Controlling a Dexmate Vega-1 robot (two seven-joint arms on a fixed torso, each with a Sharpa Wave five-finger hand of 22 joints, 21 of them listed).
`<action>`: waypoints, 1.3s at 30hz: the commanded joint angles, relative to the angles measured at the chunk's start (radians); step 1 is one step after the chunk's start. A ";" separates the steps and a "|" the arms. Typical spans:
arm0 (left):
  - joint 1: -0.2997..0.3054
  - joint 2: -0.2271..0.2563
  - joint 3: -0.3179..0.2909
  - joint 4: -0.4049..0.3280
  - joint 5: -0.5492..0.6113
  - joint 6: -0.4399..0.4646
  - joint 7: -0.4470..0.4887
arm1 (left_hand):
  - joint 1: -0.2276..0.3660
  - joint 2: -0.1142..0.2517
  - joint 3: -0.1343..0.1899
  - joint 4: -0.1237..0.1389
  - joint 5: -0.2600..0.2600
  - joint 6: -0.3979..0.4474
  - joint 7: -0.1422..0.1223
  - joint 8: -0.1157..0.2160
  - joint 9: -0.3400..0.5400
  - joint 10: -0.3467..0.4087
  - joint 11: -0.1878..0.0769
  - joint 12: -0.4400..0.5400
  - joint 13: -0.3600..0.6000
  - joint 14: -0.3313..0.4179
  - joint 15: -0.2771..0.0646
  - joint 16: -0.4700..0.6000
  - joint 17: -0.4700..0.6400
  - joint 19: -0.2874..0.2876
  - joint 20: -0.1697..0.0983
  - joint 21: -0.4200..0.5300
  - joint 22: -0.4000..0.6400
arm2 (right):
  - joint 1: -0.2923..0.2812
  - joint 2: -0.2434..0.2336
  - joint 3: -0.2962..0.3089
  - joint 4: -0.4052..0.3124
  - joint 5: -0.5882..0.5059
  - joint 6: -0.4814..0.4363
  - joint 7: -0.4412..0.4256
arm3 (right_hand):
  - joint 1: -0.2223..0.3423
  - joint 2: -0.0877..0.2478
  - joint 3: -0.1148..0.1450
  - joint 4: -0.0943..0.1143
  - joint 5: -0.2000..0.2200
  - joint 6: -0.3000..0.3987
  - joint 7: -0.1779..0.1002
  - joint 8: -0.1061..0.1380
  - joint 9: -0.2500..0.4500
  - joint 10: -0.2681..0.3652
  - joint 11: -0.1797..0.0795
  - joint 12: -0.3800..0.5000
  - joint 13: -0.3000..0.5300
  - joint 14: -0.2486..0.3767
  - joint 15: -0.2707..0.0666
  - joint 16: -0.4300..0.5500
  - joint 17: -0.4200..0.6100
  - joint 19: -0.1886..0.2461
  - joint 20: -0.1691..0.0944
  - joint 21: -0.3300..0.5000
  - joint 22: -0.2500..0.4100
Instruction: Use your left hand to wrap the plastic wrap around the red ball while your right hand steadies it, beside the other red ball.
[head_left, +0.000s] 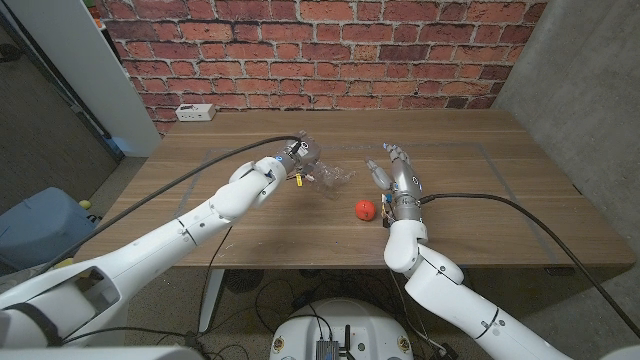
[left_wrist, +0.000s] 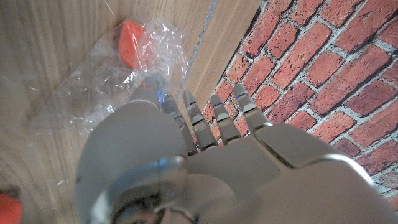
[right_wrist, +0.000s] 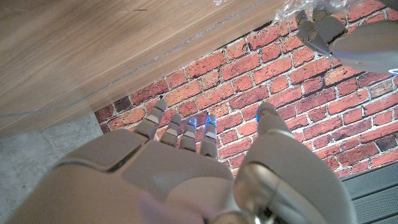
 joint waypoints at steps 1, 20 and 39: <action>-0.136 -0.081 0.087 0.148 -0.075 -0.020 0.076 | 0.011 -0.005 0.097 0.082 -0.005 0.032 0.023 0.034 0.015 0.015 -0.006 0.002 0.004 0.012 -0.123 0.002 0.001 0.003 -0.009 0.006 0.001 | 0.076 -0.023 -0.021 0.013 0.026 -0.083 0.118 | -0.001 -0.016 -0.010 -0.006 -0.006 -0.039 -0.006 -0.012 0.001 -0.036 -0.001 -0.014 0.002 -0.036 0.004 -0.016 0.000 -0.040 0.007 -0.015 0.003; -0.284 -0.137 0.117 0.323 -0.408 -0.059 -0.038 | 0.021 -0.011 0.141 0.081 -0.025 0.011 0.061 0.058 0.034 0.032 0.018 -0.004 0.011 0.048 -0.105 0.004 -0.004 0.062 -0.029 0.037 0.002 | 0.323 -0.015 -0.133 0.139 0.092 -0.177 0.320 | -0.004 -0.021 -0.025 -0.009 -0.009 -0.148 -0.002 -0.013 0.003 -0.160 0.008 -0.029 0.005 -0.142 0.021 -0.050 -0.002 -0.139 0.025 -0.029 0.004; -0.332 -0.130 0.175 0.366 -0.505 -0.019 -0.031 | 0.041 -0.019 0.175 0.062 -0.049 0.019 0.084 0.069 0.023 0.049 0.017 -0.006 0.015 0.059 -0.107 -0.002 -0.008 0.069 -0.039 0.049 0.005 | 0.433 0.107 -0.180 0.331 0.092 -0.162 0.252 | -0.018 -0.027 -0.036 -0.003 -0.007 -0.163 0.001 -0.012 0.003 -0.170 0.010 -0.024 0.006 -0.155 0.021 -0.050 -0.001 -0.169 0.028 -0.036 0.004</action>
